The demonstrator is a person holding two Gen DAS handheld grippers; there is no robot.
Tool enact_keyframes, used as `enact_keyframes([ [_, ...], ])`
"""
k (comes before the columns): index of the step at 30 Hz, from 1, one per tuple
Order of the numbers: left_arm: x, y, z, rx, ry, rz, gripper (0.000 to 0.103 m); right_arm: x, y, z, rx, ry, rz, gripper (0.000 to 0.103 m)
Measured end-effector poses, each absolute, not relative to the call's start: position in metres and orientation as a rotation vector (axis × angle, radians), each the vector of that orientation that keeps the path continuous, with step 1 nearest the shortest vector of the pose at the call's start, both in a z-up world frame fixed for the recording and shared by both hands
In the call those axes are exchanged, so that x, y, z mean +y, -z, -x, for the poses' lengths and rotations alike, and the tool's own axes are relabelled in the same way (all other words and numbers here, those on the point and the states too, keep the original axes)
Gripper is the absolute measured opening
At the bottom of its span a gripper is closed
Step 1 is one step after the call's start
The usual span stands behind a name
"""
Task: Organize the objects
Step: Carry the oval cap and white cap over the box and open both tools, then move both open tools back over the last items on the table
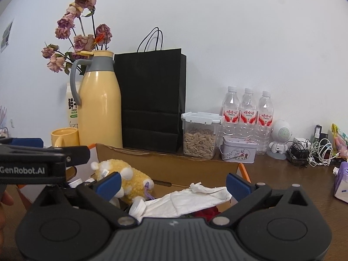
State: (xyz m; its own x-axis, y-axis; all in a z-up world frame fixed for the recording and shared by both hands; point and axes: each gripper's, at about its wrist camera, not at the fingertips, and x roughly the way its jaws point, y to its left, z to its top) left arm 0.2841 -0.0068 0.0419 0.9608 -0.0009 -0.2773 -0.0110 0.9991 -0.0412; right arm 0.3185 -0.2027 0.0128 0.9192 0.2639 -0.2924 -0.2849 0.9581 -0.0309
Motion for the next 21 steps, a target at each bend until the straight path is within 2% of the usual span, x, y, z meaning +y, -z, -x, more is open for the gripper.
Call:
enact_keyframes([
  [21, 0.000, -0.045, -0.239, 0.326, -0.022, 0.014, 0.103, -0.219, -0.019, -0.268, 0.301, -0.292, 0.107, 0.103],
])
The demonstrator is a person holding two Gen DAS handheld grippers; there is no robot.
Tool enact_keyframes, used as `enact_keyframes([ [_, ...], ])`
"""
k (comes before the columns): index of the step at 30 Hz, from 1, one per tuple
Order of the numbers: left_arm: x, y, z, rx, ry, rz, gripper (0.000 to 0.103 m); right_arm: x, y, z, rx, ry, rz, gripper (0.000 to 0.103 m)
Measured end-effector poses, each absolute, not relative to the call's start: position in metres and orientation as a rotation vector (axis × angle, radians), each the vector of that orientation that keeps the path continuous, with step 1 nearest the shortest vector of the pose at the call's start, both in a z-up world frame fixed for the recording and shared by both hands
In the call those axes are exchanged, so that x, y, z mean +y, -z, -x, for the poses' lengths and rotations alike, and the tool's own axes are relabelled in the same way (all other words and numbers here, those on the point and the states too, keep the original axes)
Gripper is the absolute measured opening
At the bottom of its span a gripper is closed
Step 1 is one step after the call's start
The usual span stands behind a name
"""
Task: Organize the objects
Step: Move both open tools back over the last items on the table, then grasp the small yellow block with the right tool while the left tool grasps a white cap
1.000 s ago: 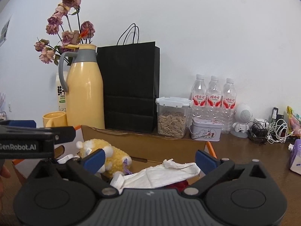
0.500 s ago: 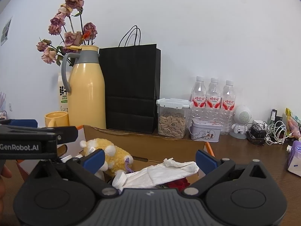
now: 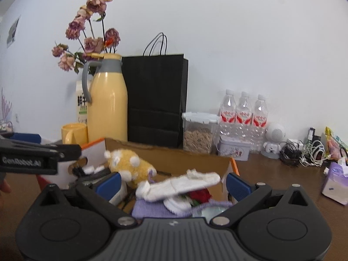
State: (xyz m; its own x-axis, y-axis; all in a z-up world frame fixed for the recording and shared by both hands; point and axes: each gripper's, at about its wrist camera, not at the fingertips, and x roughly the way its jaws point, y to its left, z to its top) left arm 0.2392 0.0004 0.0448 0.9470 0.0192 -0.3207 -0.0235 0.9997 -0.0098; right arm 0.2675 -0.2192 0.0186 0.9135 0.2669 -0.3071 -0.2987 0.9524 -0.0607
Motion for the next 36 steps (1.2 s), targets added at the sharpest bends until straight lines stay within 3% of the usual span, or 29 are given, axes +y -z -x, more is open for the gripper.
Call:
enact_keyframes([
  [14, 0.025, -0.020, -0.195, 0.470, -0.057, 0.017, 0.103, -0.228, 0.008, -0.226, 0.416, -0.345, 0.125, 0.098],
  [22, 0.033, -0.017, -0.173, 0.509, -0.063, 0.030, 0.103, -0.207, 0.021, -0.222, 0.505, -0.448, 0.160, 0.073],
  [28, 0.037, -0.015, -0.165, 0.533, -0.079, 0.046, 0.103, -0.186, 0.034, -0.228, 0.569, -0.495, 0.206, 0.070],
  [36, 0.031, -0.014, -0.166, 0.548, -0.068, 0.047, 0.103, -0.180, 0.040, -0.236, 0.613, -0.527, 0.192, 0.035],
])
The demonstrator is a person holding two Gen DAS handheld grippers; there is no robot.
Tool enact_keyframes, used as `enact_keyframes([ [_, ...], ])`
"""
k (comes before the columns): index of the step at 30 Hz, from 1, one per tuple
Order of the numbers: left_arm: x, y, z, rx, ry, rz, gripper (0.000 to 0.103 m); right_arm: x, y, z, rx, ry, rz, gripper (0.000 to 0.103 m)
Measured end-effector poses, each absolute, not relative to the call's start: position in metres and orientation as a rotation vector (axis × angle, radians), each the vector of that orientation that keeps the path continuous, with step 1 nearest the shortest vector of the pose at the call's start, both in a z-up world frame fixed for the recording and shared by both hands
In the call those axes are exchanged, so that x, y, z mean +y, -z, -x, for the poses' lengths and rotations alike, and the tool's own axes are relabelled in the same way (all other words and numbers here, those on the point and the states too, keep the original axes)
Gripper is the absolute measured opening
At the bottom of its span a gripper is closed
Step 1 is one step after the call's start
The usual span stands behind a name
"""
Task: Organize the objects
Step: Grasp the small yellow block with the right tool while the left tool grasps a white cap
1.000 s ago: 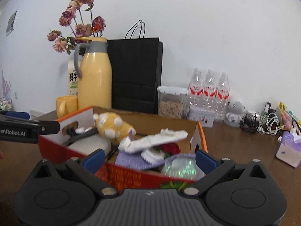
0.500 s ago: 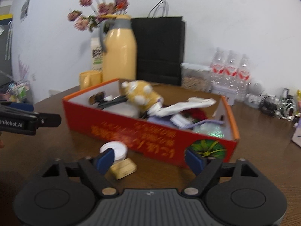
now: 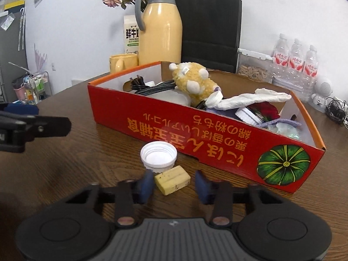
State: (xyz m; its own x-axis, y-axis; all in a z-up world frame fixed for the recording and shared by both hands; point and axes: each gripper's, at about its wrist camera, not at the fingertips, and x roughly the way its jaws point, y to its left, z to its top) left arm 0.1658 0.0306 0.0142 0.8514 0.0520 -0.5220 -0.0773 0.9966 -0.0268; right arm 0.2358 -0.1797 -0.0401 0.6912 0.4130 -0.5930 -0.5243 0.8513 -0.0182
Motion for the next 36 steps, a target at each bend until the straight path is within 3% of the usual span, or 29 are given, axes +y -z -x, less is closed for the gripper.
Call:
enact_keyframes([
  [19, -0.026, 0.001, -0.201, 0.636, 0.014, -0.025, 0.103, -0.233, 0.025, -0.221, 0.462, -0.409, 0.119, 0.034],
  [36, -0.070, 0.013, -0.241, 0.664, 0.042, -0.050, 0.103, -0.267, 0.023, -0.222, 0.437, -0.365, 0.063, 0.034],
])
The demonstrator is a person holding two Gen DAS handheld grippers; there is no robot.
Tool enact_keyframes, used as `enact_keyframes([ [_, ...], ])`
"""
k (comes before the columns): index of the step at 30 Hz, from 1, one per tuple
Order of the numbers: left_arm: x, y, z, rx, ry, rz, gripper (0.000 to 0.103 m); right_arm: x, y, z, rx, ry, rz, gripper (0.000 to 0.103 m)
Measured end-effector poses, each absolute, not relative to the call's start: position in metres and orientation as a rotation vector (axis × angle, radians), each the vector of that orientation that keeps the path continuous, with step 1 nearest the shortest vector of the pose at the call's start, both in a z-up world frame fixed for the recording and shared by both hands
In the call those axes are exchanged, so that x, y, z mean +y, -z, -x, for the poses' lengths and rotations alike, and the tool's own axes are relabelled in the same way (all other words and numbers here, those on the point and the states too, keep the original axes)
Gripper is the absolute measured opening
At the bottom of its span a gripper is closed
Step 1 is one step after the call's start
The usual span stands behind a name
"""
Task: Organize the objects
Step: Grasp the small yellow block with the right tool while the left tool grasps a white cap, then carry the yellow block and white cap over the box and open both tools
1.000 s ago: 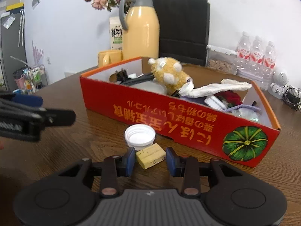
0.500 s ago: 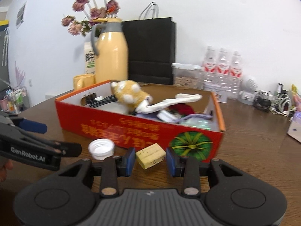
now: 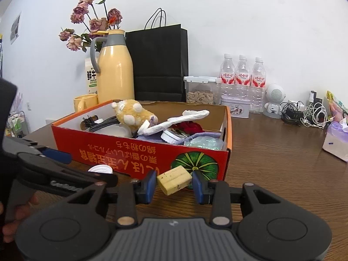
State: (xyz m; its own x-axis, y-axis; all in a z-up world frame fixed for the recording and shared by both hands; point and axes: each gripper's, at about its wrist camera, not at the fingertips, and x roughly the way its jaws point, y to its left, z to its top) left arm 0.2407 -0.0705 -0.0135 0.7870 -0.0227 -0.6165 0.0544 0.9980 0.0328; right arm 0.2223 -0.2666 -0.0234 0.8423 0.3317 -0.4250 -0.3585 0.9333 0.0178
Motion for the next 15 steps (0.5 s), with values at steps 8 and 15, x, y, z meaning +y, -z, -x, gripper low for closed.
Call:
enact_keyframes([
  [8, -0.0726, 0.0175, -0.2447, 0.671, 0.063, -0.027, 0.087, -0.2627, 0.0251, -0.2224, 0.448, -0.382, 0.070, 0.034],
  [15, -0.0749, 0.0206, -0.2402, 0.671, 0.118, -0.019, 0.041, -0.2615, 0.0258, -0.2238, 0.459, -0.386, 0.071, 0.034],
])
